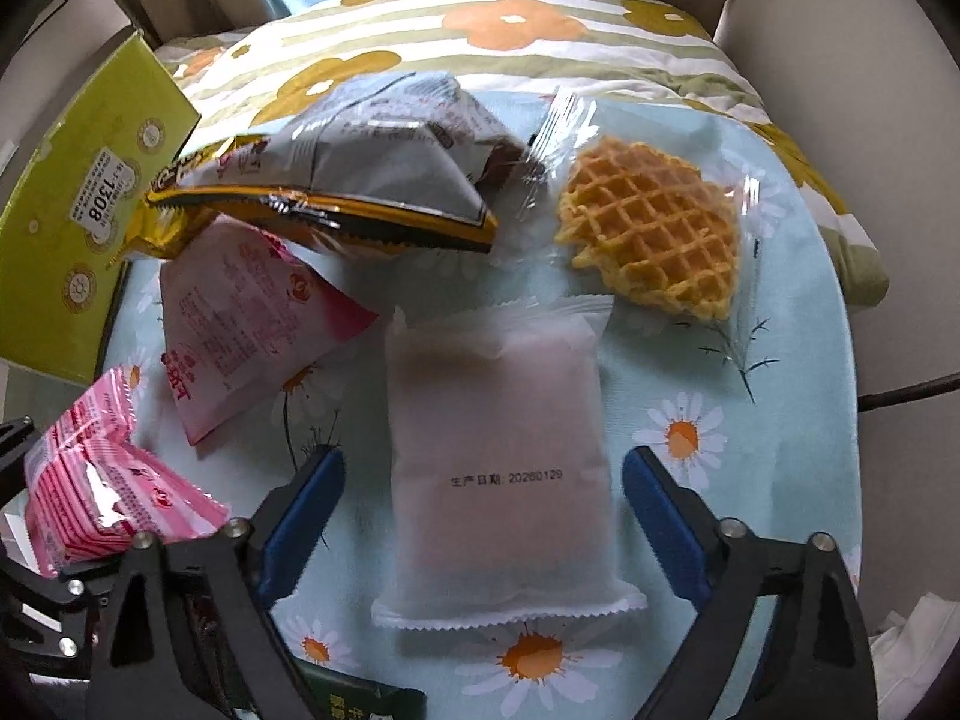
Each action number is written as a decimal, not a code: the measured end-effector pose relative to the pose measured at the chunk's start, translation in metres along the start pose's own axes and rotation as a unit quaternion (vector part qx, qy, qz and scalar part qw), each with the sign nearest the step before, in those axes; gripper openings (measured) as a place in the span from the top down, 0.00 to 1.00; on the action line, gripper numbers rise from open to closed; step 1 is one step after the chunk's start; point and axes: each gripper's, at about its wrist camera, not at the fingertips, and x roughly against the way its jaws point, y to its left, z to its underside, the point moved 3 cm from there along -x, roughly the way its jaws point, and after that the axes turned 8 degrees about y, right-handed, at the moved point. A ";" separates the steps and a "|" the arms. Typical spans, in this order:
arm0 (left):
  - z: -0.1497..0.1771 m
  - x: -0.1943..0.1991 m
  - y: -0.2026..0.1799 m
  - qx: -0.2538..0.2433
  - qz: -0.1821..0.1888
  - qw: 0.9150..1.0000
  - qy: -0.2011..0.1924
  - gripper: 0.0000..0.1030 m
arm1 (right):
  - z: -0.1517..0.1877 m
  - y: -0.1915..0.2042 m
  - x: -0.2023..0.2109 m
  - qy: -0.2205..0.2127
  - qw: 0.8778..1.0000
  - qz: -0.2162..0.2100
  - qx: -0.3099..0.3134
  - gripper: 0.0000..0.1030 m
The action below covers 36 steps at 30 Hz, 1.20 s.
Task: Organize snacks
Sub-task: 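Grasp the pink striped wafer bag with the left tool while the right tool grasps the white cake bag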
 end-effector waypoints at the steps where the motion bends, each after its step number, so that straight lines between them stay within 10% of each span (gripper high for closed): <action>1: 0.000 0.001 0.001 0.003 0.001 1.000 -0.001 0.32 | -0.001 0.001 -0.002 0.003 1.000 0.002 0.003 0.15; 12: 0.000 0.002 0.003 0.011 0.000 1.000 -0.011 0.32 | 0.002 0.002 -0.007 -0.009 0.999 0.030 0.018 0.42; 36: 0.010 0.092 -0.032 0.036 -0.003 0.992 -0.124 0.32 | 0.037 -0.012 0.104 -0.085 0.996 -0.006 0.001 0.43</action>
